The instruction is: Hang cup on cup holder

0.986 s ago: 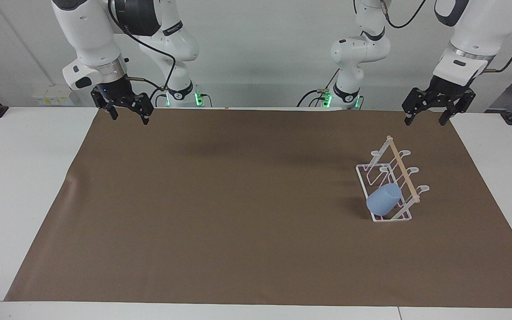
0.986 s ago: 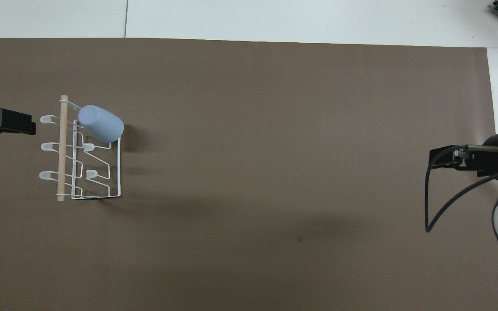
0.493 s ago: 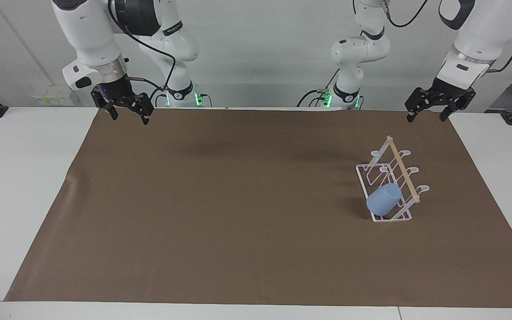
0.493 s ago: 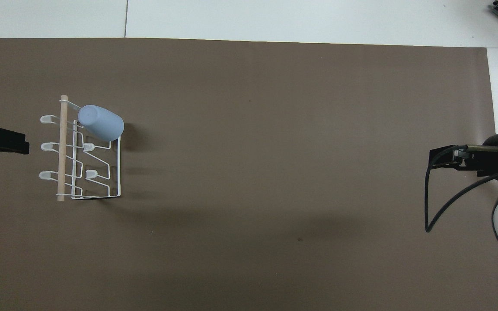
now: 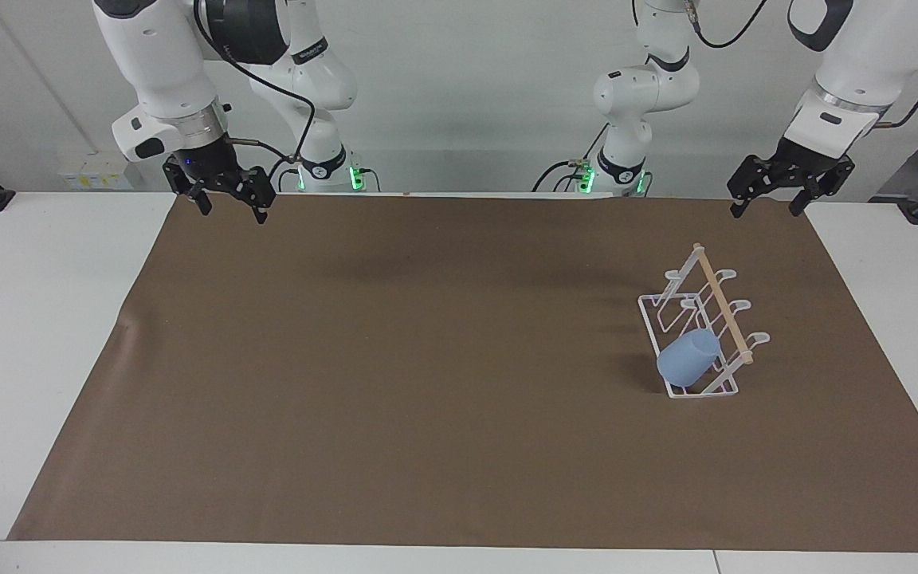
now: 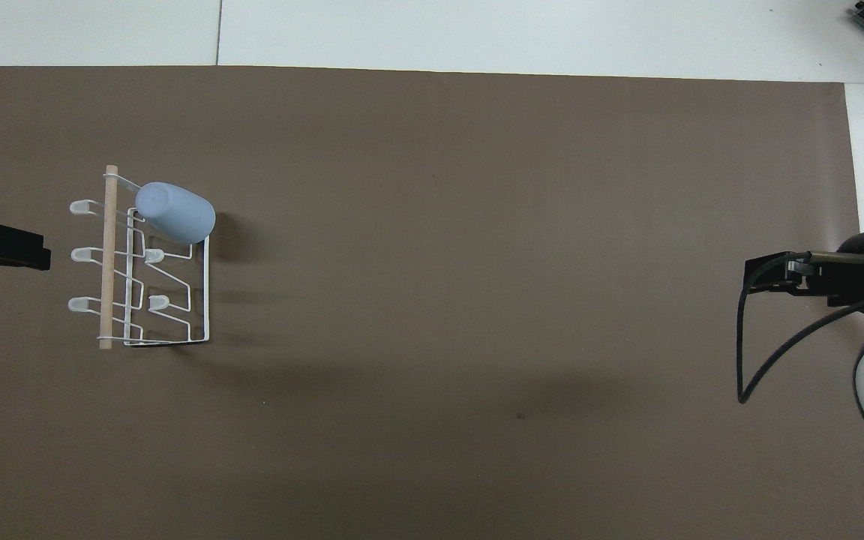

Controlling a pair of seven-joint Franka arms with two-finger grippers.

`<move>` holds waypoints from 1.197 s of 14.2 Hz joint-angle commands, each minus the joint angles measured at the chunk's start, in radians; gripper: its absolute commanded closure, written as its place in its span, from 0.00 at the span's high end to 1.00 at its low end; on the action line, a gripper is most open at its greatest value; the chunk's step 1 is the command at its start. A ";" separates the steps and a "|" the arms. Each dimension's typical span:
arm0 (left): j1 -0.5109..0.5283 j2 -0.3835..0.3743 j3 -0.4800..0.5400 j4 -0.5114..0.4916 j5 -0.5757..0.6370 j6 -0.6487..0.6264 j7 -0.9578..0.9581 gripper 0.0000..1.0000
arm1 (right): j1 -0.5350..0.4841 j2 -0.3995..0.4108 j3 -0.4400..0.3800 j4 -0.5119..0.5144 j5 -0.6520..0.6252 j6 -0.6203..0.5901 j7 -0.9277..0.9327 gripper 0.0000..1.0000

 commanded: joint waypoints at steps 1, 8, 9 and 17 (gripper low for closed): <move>0.010 -0.031 -0.001 -0.038 -0.015 0.008 0.019 1.00 | 0.000 -0.008 0.009 0.000 -0.003 0.000 0.008 1.00; -0.001 -0.045 -0.003 -0.076 -0.020 0.079 0.019 1.00 | 0.003 -0.008 0.014 0.000 0.035 0.002 0.006 1.00; -0.001 -0.045 -0.003 -0.076 -0.020 0.077 0.019 1.00 | 0.003 -0.008 0.012 0.000 0.071 0.000 0.006 1.00; -0.001 -0.045 -0.006 -0.076 -0.021 0.073 0.010 1.00 | 0.023 -0.014 0.026 -0.003 0.109 0.002 -0.076 1.00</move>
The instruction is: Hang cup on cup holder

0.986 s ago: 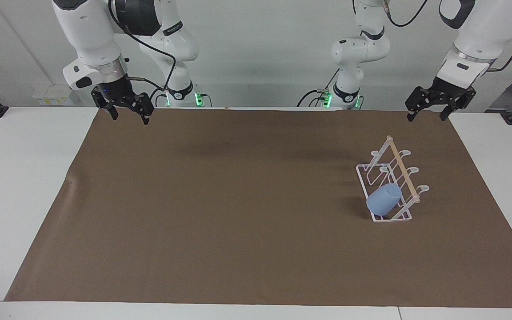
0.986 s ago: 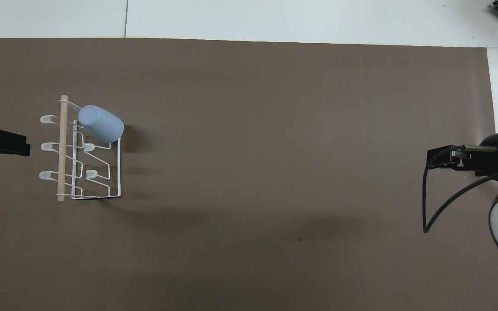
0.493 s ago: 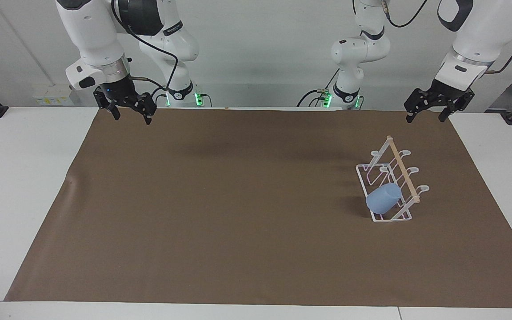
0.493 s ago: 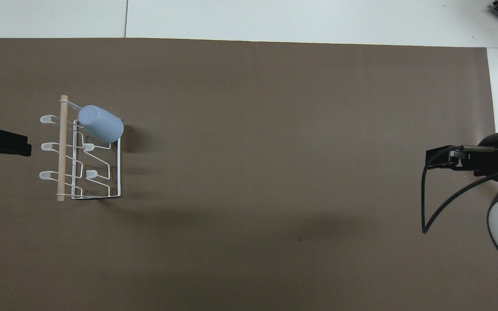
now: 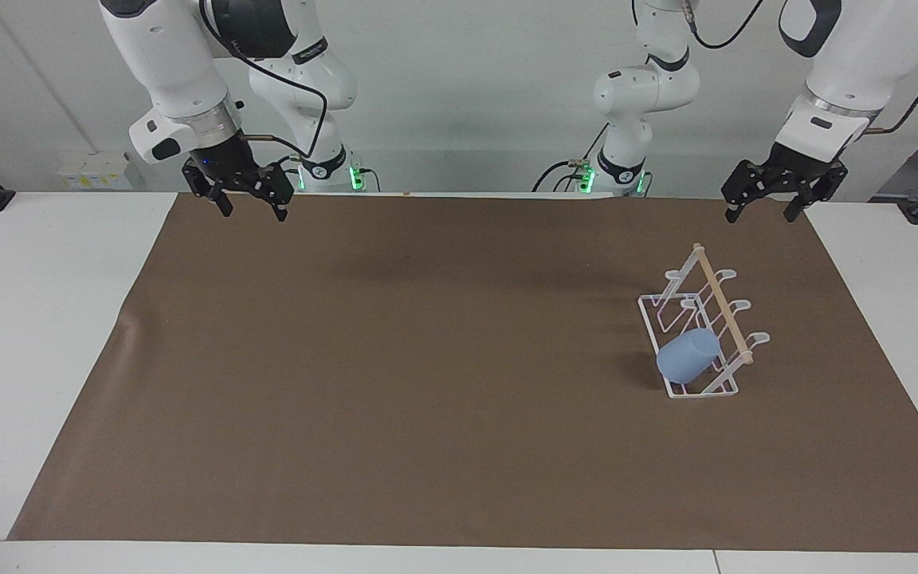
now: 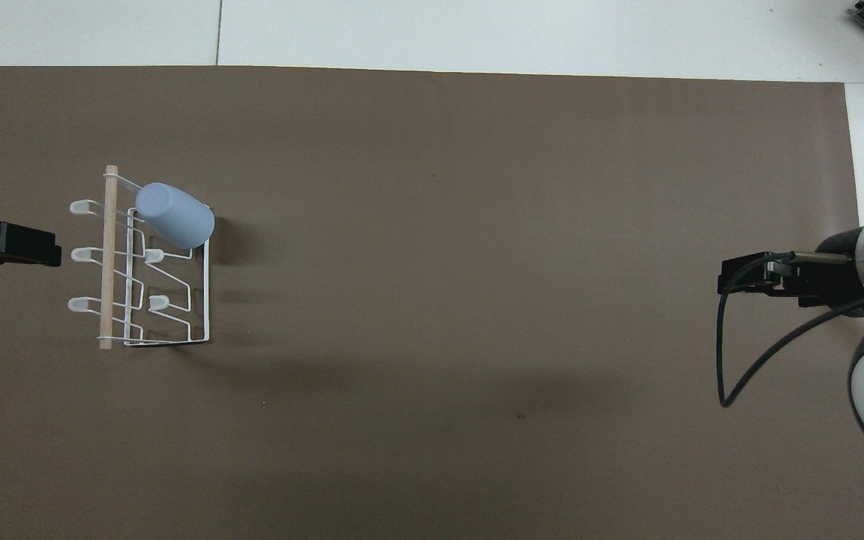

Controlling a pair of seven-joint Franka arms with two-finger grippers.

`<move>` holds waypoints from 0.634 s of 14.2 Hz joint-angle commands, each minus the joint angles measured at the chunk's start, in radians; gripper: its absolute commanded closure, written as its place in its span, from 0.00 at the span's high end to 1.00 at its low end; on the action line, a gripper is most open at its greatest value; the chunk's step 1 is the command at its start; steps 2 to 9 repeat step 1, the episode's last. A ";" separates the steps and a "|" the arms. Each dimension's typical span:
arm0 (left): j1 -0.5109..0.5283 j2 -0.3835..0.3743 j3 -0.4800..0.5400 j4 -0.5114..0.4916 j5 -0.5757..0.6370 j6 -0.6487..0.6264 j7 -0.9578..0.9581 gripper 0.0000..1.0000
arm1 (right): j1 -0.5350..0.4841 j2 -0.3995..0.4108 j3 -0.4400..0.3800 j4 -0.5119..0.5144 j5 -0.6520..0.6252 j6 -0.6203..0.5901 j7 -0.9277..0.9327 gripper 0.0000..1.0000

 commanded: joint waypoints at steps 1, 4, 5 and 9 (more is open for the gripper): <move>0.000 -0.033 0.004 -0.040 -0.017 0.018 0.010 1.00 | -0.008 -0.014 0.002 -0.004 0.015 0.002 -0.087 1.00; 0.000 -0.033 0.004 -0.040 -0.017 0.018 0.010 1.00 | -0.008 -0.014 0.002 -0.004 0.015 0.002 -0.087 1.00; 0.000 -0.033 0.004 -0.040 -0.017 0.018 0.010 1.00 | -0.008 -0.014 0.002 -0.004 0.015 0.002 -0.087 1.00; 0.000 -0.033 0.004 -0.040 -0.017 0.018 0.010 1.00 | -0.008 -0.014 0.002 -0.004 0.015 0.002 -0.087 1.00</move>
